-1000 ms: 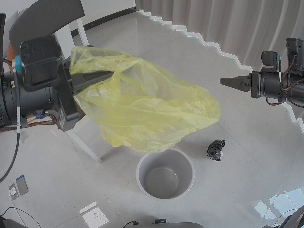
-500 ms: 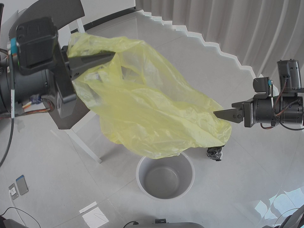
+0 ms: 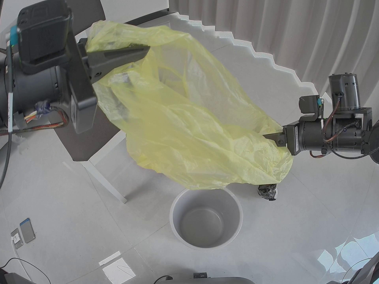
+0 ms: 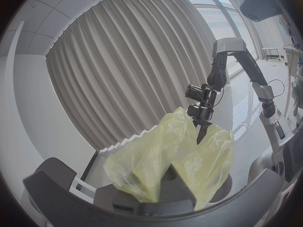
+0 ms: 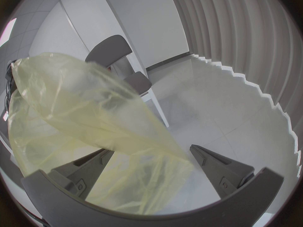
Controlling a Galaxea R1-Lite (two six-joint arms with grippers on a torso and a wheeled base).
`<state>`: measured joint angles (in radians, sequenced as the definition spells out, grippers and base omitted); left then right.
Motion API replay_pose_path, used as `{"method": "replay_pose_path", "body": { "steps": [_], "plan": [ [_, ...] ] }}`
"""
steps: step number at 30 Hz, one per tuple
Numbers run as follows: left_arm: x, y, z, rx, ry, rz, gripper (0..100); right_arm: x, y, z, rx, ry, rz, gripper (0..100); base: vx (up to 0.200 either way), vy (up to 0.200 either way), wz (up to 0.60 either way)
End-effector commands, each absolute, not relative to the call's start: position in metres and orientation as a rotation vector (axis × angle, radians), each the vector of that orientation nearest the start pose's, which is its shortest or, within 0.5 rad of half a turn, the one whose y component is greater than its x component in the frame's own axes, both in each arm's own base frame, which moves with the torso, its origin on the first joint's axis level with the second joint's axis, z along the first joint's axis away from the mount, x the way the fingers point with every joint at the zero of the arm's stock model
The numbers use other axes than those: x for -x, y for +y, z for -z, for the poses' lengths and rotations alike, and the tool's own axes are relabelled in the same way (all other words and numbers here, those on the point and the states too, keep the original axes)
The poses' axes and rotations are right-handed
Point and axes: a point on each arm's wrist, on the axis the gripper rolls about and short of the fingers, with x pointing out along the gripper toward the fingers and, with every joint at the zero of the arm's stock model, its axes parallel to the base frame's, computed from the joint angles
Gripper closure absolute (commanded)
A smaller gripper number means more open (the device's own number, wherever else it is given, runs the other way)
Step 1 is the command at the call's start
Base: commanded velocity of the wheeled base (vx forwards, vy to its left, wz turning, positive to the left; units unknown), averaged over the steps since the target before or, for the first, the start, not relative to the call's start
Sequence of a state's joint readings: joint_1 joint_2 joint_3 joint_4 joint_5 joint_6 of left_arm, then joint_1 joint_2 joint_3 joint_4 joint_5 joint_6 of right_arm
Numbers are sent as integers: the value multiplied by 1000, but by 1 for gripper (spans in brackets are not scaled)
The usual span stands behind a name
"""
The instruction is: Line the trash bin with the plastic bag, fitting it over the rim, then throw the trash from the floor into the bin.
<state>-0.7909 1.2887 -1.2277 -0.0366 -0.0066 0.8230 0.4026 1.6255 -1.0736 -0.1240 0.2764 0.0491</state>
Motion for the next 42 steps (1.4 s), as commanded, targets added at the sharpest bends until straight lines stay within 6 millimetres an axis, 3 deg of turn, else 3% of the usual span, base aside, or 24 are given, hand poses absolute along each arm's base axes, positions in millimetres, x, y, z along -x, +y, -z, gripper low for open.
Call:
{"method": "replay_pose_path", "body": {
  "steps": [1,6,7,20,29,34,42],
  "plan": [
    [-141,-141,-350,-787,-304,757,100,-275,131,-218,-11,491,-676,0,0,0,0],
    [-140,-140,-350,-788,-303,754,100,-276,130,-219,-12,478,-670,0,0,0,0],
    [-140,-140,-351,-787,-304,753,100,-276,130,-219,-11,476,-670,100,0,0,0],
    [-142,-141,-351,-764,-292,752,100,-271,127,-219,-8,482,-658,100,0,0,0],
    [-148,-143,-337,-344,-44,671,100,-264,122,-210,21,504,-547,100,0,0,0],
    [-158,-137,-318,-234,75,625,100,-261,118,-208,34,506,-486,100,0,0,0],
    [-159,-138,-263,-192,269,626,100,-253,115,-210,61,489,-389,100,0,0,0]
  ]
}}
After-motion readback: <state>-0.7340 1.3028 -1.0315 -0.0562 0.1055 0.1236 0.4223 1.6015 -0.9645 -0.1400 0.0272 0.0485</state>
